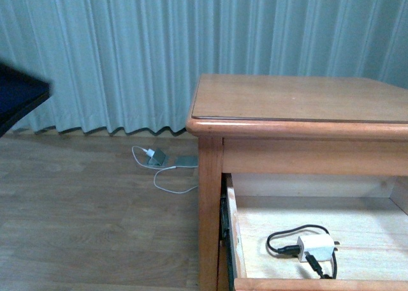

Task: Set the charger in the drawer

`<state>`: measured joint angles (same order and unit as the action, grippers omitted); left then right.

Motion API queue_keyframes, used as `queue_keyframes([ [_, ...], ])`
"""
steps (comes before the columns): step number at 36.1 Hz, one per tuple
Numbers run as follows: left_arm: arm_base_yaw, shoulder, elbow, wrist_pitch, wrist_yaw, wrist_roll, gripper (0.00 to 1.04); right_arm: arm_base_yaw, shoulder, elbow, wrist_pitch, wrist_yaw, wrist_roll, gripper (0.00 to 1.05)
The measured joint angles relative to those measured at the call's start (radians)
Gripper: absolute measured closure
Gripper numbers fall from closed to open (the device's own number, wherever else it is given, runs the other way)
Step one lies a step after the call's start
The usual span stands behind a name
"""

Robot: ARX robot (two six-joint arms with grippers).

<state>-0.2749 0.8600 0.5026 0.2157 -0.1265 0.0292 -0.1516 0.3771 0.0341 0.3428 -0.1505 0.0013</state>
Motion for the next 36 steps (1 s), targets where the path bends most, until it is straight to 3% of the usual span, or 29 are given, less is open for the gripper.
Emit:
queue_keyframes([
  [8, 0.153, -0.431, -0.216, -0.241, -0.011, -0.144, 0.06, 0.0, 0.0, 0.0, 0.0, 0.0, 0.0, 0.09],
  [19, 0.182, -0.476, -0.234, -0.236, 0.004, -0.171, 0.08, 0.0, 0.0, 0.0, 0.0, 0.001, 0.0, 0.09],
  [22, 0.258, -0.52, -0.31, -0.087, 0.114, -0.093, 0.26, 0.0, 0.0, 0.0, 0.0, 0.0, 0.0, 0.09],
  [36, 0.272, -0.618, -0.407, -0.069, 0.126, -0.041, 0.9, 0.0, 0.0, 0.0, 0.0, 0.0, 0.0, 0.09],
])
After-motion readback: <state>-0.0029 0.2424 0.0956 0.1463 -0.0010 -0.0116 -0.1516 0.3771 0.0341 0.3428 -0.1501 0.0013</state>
